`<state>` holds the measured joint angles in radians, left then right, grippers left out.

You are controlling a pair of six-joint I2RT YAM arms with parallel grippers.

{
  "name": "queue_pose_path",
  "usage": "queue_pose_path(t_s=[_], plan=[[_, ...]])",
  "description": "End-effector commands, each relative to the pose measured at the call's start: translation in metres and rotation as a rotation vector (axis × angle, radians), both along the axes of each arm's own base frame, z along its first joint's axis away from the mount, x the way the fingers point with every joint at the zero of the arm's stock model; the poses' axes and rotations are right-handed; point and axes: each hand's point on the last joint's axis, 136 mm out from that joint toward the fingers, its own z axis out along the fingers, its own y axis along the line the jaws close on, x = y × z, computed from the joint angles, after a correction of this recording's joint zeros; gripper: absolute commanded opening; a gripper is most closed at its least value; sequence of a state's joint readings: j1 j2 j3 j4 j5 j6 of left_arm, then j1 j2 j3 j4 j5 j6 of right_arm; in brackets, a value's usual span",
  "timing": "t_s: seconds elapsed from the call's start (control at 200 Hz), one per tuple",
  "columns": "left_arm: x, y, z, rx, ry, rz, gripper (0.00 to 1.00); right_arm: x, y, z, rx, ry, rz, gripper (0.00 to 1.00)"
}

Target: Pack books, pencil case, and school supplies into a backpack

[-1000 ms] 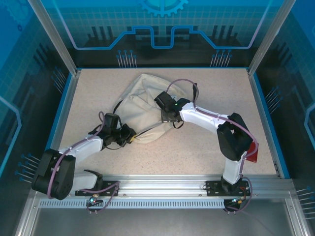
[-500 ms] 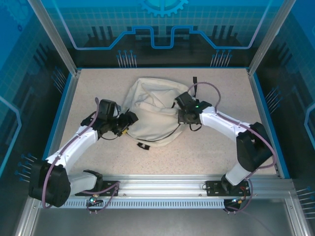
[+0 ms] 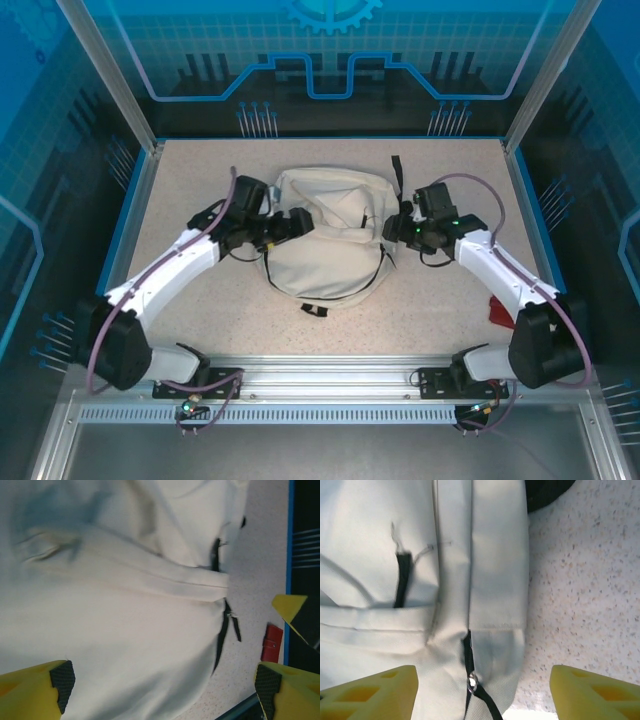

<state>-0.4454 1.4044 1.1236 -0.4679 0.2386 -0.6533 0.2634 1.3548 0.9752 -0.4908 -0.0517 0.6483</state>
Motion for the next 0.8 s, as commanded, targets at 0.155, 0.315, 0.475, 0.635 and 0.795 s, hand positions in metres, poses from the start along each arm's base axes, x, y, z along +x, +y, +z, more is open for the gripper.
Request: queue_pose_path(t_s=[0.155,0.315,0.475,0.635,0.795], plan=[[0.035,-0.077,-0.018,0.176,-0.028,-0.168,0.8,0.023,0.002,-0.004,0.213,0.027,0.004,0.73],[0.053,-0.109,-0.039,0.264,-0.016,-0.225,0.75,0.022,-0.002,-0.015,0.204,0.041,-0.012,0.74],[0.072,-0.128,-0.054,0.312,-0.015,-0.233,0.7,0.022,-0.002,-0.024,0.207,0.058,-0.014,0.74],[0.088,-0.142,-0.069,0.326,-0.019,-0.247,0.63,0.024,0.001,-0.031,0.225,0.074,-0.012,0.74],[0.094,-0.152,-0.081,0.336,-0.016,-0.292,0.58,0.025,0.001,-0.035,0.224,0.086,-0.016,0.74]])
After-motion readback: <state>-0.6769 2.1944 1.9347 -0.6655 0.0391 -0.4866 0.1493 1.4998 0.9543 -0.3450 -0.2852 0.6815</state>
